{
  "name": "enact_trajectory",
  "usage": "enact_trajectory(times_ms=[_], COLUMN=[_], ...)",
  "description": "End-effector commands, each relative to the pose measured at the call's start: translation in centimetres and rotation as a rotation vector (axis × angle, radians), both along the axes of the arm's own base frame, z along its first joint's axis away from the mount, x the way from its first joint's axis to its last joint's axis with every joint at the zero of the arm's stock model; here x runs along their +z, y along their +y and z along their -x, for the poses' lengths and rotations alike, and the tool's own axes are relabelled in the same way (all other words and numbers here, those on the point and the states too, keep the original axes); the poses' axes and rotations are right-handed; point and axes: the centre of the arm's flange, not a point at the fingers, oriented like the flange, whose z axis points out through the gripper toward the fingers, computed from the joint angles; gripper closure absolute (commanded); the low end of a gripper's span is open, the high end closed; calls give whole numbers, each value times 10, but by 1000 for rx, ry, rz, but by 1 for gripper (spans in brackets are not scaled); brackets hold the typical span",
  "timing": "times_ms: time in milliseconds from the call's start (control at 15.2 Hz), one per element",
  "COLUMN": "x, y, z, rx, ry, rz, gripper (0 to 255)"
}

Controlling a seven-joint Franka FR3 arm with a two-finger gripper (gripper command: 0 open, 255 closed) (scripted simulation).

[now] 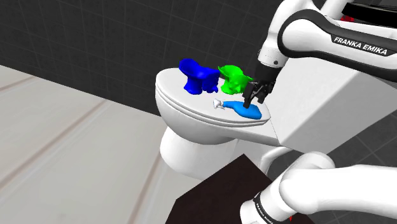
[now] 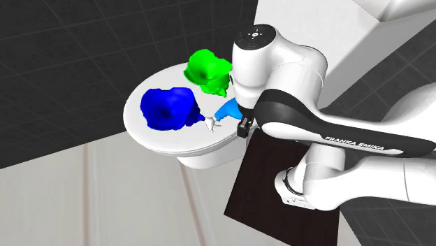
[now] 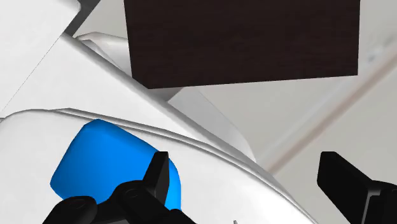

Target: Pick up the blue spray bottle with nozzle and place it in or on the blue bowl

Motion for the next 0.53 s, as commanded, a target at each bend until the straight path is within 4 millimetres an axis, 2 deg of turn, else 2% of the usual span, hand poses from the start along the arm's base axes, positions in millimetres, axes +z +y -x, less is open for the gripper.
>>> enact_trajectory(times_ms=[0,462], x=[0,-38], y=[0,-54], z=[0,-50], rx=[0,444], ry=[0,-47], rz=[0,-28], gripper=[0,0])
